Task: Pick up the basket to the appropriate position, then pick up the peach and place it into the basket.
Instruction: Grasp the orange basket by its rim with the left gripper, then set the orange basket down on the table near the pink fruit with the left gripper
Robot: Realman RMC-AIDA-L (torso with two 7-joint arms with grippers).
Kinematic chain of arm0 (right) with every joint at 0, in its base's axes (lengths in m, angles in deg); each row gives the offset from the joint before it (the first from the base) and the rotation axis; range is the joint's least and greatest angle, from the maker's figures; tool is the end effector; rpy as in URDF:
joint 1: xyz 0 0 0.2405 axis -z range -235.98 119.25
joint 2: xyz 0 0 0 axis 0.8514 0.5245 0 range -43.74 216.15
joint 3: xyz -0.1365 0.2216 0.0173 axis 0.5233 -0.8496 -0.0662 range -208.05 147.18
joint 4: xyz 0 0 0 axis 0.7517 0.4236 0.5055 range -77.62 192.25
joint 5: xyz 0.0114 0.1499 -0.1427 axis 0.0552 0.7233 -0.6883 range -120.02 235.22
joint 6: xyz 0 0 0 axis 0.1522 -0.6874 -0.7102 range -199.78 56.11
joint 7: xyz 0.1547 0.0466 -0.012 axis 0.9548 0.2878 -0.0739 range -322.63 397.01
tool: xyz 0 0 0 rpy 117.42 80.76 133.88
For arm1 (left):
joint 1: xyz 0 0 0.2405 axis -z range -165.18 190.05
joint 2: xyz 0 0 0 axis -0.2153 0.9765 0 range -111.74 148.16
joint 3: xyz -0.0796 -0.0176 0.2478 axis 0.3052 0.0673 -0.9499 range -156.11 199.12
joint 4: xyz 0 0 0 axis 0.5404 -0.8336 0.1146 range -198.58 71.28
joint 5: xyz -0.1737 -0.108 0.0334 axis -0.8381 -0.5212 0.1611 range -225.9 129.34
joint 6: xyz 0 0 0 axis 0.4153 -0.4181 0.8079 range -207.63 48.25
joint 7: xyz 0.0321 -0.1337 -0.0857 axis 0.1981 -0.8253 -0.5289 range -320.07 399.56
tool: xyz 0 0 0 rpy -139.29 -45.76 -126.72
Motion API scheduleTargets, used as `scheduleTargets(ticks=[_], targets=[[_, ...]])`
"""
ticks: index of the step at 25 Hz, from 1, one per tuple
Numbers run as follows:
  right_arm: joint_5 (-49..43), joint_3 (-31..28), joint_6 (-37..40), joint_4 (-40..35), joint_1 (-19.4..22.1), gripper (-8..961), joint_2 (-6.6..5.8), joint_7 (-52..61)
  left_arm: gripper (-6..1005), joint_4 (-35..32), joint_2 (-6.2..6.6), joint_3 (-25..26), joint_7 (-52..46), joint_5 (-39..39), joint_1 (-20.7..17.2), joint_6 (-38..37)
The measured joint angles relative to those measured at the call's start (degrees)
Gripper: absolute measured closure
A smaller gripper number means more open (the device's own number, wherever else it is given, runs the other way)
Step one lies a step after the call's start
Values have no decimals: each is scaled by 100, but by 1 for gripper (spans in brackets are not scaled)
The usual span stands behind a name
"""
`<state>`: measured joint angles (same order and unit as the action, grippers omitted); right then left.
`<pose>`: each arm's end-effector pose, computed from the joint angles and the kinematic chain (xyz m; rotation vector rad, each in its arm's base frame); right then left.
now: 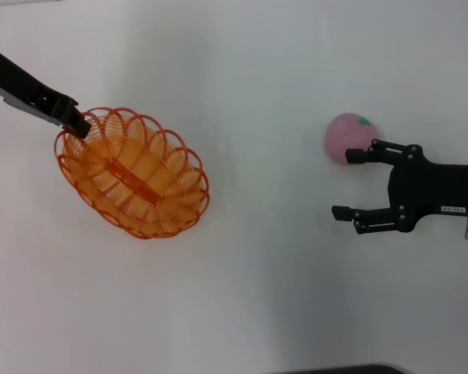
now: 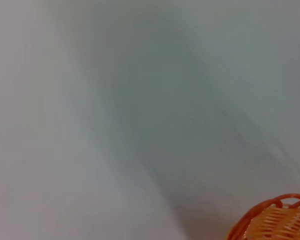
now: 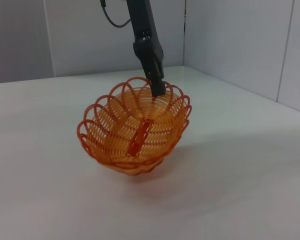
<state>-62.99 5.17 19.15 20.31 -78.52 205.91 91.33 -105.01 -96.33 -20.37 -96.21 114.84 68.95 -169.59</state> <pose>0.3196 0.2736 -0.0243 -2.7278 0.3054 0.5114 -0.2161 0.4153 0.0104 -2.5434 -1.3078 0.4318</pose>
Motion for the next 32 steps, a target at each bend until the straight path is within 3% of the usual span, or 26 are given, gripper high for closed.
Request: scheduleTargets(ticks=[9,19,22,27,32], targets=[[0,8,8,-9,-17,6,0,0,928,68,0,534,-345,-134,-144,-259],[20,8,29,-9,-15,6,0,9,929,75,-83,863,-725,-694,-726,-294],[30,8,29,-9,-17,6,-6,9,929,-44,-146,870,-782,-987,-962,-318],[33,-2,29,-9,-24,7,-9,9,929,-621,-415,820,-928,-1223,-1399,-311],[43,-2,28,-9,-32,7,-9,9,928,-733,-581,839,-933,-1228,-1547,-253]])
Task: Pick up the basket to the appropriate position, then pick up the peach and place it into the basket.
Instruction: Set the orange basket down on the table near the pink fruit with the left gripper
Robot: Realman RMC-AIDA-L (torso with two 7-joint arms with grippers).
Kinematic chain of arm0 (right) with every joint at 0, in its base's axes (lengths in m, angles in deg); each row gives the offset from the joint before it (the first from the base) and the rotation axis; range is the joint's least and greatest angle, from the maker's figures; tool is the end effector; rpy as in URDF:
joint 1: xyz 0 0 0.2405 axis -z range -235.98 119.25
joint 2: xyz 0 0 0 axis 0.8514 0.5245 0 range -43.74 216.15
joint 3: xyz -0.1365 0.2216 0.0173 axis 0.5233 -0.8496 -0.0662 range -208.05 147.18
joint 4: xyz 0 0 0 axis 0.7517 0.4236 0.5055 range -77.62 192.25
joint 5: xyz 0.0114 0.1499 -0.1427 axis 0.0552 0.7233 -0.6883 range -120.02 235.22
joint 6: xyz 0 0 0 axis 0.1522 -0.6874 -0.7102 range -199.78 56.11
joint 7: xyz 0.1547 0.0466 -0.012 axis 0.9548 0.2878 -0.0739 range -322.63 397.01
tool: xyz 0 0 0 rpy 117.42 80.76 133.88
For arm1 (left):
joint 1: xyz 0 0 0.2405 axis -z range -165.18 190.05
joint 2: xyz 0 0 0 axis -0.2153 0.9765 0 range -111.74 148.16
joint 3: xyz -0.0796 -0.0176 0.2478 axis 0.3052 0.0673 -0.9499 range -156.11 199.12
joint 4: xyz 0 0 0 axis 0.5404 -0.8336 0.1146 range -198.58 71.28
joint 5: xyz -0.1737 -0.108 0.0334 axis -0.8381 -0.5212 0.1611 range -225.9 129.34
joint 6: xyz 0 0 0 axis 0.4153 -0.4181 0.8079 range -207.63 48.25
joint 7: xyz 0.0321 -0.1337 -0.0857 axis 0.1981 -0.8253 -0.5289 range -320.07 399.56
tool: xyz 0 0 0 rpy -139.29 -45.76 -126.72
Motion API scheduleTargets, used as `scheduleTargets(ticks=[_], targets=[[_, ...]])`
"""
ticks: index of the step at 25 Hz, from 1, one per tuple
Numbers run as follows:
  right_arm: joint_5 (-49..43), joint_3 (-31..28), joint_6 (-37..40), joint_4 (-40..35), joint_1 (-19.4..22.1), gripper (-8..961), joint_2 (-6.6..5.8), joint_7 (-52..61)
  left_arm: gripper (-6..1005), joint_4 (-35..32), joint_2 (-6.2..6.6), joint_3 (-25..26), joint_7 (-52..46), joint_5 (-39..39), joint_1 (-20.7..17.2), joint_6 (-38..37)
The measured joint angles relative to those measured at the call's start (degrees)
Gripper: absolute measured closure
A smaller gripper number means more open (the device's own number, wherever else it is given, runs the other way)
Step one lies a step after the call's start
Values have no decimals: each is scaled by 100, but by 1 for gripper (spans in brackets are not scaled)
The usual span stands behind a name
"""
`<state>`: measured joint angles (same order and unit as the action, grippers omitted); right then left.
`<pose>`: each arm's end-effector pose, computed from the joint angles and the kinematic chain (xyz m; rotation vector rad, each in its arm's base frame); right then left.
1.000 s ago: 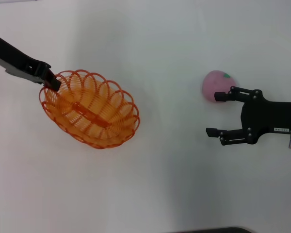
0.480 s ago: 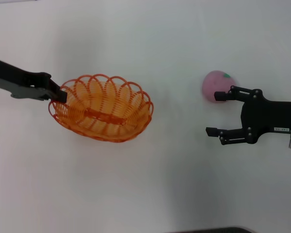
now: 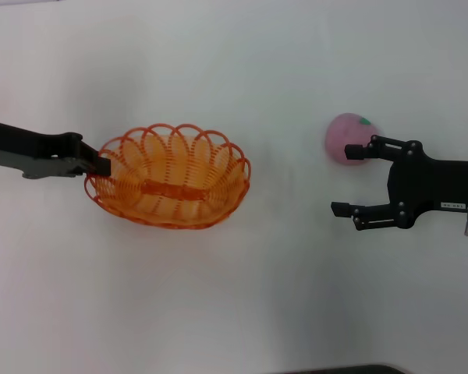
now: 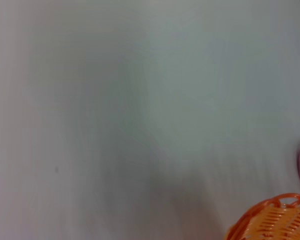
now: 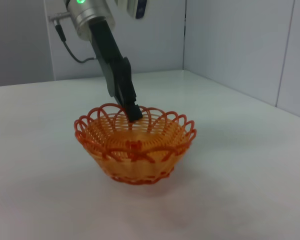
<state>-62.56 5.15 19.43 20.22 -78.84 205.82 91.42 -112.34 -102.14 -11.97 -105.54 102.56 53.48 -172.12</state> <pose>0.3172 0.2760 -0.0228 -2.7249 0.2956 0.5221 -0.2627 0.3578 -0.0082 -2.2972 -1.8996 -0.0685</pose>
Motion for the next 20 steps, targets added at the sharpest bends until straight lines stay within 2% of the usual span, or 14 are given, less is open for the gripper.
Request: scheduleTargets(ticks=[6,11,20], targets=[[-14,4,8,0,13,6,0,-32,928,-194,-219,-24,-3,-2,-185,52],[-9,4,105,0,57,6,0,-69,928,-354,-345,-14,-5,-3,-325,83],[-23,-17,135,0,79,6,0,-71,929,-338,-382,-28,-8,-150,-492,279]])
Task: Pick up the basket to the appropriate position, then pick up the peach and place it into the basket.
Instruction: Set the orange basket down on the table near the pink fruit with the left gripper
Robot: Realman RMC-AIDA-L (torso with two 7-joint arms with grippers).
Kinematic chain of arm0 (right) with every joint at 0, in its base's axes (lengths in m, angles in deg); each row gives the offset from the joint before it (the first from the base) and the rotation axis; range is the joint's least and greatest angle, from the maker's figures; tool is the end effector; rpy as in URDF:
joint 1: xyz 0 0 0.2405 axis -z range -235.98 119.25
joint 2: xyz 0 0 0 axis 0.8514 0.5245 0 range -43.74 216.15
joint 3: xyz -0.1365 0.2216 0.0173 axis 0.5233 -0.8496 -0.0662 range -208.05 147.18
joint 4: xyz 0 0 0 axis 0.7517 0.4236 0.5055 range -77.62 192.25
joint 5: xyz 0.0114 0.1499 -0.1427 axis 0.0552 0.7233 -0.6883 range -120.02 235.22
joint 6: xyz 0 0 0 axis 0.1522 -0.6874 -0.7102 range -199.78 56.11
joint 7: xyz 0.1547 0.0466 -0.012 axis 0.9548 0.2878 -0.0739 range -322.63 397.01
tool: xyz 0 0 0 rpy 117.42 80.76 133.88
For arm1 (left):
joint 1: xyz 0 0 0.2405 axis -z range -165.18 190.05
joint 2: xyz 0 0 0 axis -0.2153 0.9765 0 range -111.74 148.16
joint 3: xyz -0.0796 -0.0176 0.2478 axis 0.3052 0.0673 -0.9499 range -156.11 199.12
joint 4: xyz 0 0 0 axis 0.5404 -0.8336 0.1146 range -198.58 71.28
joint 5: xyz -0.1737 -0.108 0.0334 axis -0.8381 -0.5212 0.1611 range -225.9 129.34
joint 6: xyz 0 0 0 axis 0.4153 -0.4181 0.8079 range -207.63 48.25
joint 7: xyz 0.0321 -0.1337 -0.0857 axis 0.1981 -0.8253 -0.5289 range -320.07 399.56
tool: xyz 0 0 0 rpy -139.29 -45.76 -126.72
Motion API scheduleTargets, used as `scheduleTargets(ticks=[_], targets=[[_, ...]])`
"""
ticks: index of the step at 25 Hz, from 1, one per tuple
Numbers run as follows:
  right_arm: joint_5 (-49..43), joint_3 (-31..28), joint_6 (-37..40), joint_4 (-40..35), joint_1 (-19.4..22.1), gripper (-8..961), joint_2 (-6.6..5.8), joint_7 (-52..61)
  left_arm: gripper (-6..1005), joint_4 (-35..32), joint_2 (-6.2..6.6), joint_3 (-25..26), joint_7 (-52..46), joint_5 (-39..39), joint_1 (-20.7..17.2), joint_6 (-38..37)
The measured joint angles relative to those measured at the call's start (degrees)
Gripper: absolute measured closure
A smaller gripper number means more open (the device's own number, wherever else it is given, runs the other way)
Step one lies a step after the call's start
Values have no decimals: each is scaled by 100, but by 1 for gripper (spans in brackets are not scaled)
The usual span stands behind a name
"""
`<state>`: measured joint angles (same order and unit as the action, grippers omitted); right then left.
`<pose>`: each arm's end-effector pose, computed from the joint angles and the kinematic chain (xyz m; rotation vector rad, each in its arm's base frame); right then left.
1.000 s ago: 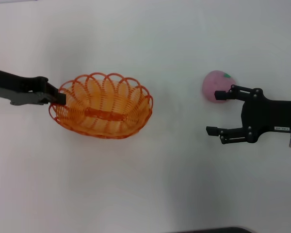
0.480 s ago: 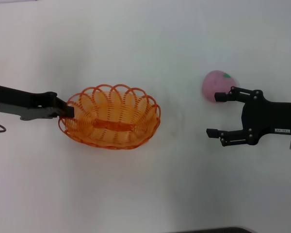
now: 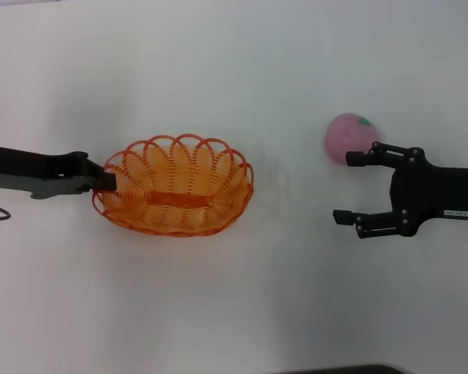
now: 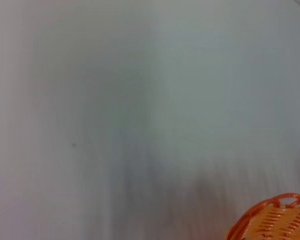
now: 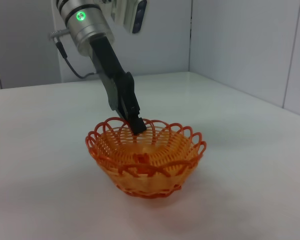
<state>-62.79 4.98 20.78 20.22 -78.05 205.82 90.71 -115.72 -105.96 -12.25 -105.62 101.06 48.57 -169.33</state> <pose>0.3186 0.2688 -0.0228 -2.7351 0.2920 0.5364 -0.2759 0.3406 -0.0236 -2.2200 -1.9439 -0.1411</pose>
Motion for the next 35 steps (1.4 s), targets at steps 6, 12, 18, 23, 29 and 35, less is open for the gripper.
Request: scheduleTargets(ticks=[6,12,18,23,29,35], targets=[[1,0,2,0,-6,6,0,0,928,-17,-4,-1,0,-58,-70,117],[0,-1,-30,0,-18,6,0,6,927,-32,-9,-7,0,-82,-141,290],[1,-9,-40,0,-17,7,0,9,926,-77,-17,1,0,-232,-251,392],[8,-17,-47,0,-29,7,0,9,926,-186,-16,-8,0,-417,-401,430],[10,-10,-51,0,-57,7,0,31,925,-243,-22,-87,18,-443,-489,505],[16,-2,-52,0,-68,7,0,37,924,-287,-29,-263,33,-453,-529,652]])
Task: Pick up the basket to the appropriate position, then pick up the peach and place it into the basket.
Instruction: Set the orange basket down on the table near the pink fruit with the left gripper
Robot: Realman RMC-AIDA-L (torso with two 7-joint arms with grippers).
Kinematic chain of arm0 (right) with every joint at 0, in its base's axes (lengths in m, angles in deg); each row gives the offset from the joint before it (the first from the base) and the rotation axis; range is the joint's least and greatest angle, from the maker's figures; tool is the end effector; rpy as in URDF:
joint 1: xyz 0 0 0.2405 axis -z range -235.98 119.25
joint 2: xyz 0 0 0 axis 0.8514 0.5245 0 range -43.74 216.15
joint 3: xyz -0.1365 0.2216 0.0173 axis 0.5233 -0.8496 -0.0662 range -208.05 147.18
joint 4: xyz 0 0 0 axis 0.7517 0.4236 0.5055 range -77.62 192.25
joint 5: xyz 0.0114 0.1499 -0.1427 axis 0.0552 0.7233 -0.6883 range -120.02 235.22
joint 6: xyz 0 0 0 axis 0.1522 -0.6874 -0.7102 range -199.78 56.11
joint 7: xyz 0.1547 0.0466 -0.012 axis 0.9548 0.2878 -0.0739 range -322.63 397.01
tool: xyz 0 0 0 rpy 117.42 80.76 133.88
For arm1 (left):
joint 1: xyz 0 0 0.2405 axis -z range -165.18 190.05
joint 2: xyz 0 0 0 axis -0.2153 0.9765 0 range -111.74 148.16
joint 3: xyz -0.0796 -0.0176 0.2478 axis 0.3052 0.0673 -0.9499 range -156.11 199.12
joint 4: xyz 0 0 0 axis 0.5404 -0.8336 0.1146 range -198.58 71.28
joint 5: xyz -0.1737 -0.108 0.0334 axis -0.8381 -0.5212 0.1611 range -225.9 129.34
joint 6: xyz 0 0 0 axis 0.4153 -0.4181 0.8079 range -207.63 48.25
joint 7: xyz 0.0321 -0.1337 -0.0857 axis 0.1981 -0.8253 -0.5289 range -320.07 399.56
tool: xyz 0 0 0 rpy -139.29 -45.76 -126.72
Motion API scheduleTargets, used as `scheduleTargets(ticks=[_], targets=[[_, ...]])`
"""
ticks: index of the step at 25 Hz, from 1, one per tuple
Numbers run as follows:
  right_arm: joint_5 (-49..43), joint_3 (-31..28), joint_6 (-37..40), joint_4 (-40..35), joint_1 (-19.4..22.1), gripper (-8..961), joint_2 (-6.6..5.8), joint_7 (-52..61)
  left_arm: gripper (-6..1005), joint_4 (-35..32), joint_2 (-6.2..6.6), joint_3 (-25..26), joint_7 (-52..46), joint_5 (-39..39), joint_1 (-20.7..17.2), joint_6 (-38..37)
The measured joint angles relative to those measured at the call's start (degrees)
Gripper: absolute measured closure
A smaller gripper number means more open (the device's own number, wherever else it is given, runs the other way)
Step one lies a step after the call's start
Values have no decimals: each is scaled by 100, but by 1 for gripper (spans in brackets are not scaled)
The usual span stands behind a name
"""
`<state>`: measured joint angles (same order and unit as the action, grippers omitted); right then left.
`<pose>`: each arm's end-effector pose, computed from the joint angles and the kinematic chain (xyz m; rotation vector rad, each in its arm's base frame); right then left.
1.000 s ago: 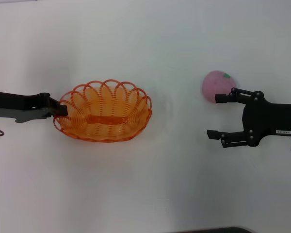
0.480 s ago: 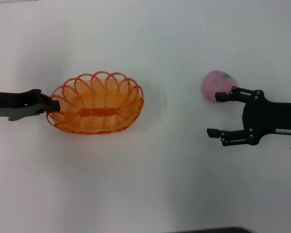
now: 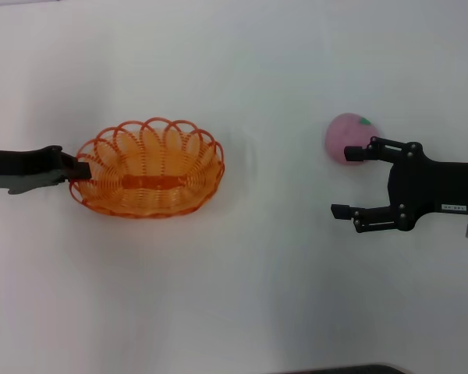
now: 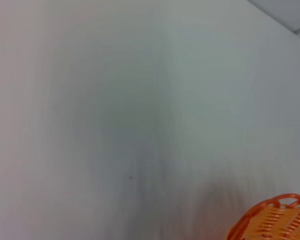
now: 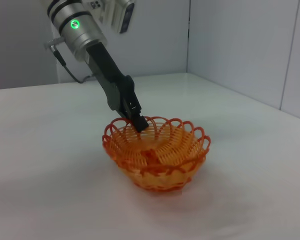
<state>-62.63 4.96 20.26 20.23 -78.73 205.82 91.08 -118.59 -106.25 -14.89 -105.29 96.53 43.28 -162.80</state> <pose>0.3163 0.2739 -0.0225 -2.7307 0.2875 0.5348 -0.2976 0.3407 -0.0140 -2.0948 -1.8889 -0.2322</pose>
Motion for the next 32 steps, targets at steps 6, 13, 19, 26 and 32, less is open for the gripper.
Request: scheduleTargets(ticks=[6,13,19,26,32], targets=[[4,-11,-2,0,-2,6,0,7,923,-65,0,-467,-132,0,-46,195],[9,-9,-9,7,-2,7,0,8,922,-122,5,-552,-180,0,-53,231],[10,-14,-15,3,-9,7,7,3,921,-104,21,-632,-204,5,-42,190],[9,-16,-17,5,-19,6,9,-11,897,-105,26,-694,-282,4,-55,150],[9,-16,-17,6,-20,6,9,-3,787,-242,35,-713,-287,-53,-74,22]])
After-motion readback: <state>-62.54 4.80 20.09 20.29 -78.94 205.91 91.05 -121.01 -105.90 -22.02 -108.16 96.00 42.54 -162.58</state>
